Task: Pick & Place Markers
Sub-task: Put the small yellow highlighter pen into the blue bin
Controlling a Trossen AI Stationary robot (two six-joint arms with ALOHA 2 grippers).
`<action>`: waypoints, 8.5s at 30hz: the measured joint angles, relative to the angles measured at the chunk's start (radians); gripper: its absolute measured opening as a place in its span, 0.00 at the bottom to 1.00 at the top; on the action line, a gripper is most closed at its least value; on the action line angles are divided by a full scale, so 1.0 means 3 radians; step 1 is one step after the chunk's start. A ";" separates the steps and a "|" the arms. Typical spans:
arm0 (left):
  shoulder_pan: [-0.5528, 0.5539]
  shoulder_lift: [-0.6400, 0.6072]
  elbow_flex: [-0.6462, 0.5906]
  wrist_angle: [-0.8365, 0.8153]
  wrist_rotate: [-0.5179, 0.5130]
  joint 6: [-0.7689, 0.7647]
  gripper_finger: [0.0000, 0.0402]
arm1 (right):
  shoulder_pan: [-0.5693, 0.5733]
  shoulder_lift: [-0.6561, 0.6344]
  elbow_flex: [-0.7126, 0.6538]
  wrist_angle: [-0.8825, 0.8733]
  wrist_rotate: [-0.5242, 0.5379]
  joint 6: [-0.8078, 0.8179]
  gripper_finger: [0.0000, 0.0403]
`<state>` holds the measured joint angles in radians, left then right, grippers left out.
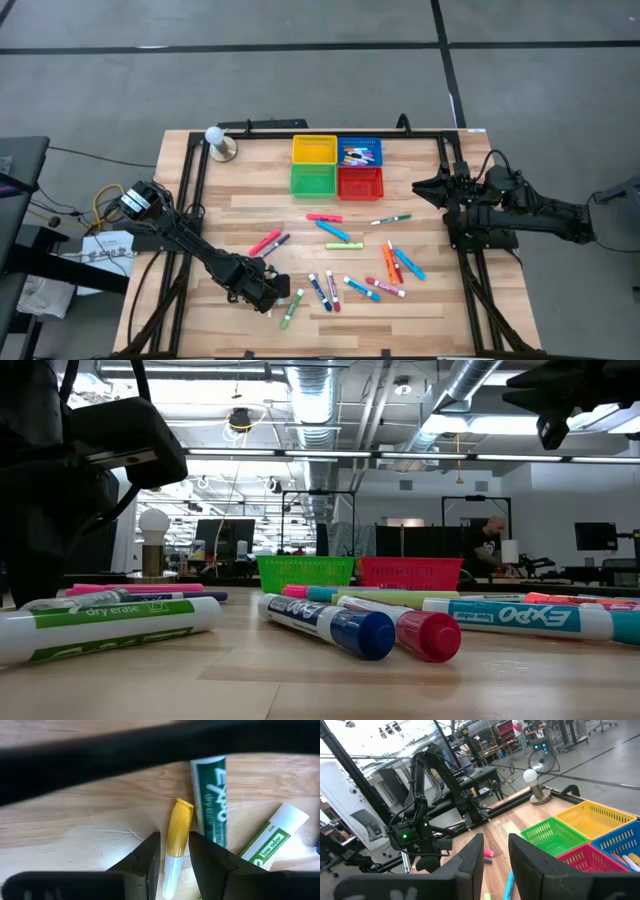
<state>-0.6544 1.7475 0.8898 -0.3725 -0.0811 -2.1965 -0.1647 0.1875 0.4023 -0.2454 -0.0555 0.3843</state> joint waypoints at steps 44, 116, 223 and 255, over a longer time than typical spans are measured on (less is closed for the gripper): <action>-0.0001 0.0007 -0.0008 0.0001 0.0001 0.0238 0.12 | -0.0001 0.0000 0.0000 0.0000 0.0002 0.0003 0.20; 0.2005 -0.1378 -0.0008 0.1669 -0.0347 0.3147 0.14 | 0.0167 0.3043 0.0008 0.3275 -0.0784 0.1365 0.57; 0.2331 -0.3396 -0.1768 0.0859 -0.0293 0.3881 0.40 | -0.1172 0.4640 0.1629 0.1505 -0.1476 0.0446 0.11; 0.2439 -0.3424 -0.1979 0.1372 -0.0533 0.5579 0.39 | -0.1555 0.4886 0.2892 -0.1311 0.0109 -0.1823 0.11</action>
<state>0.0773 0.7204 0.2962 0.0391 -0.2409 -0.5228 -0.6312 1.6532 1.2700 -0.6388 -0.0227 -0.1625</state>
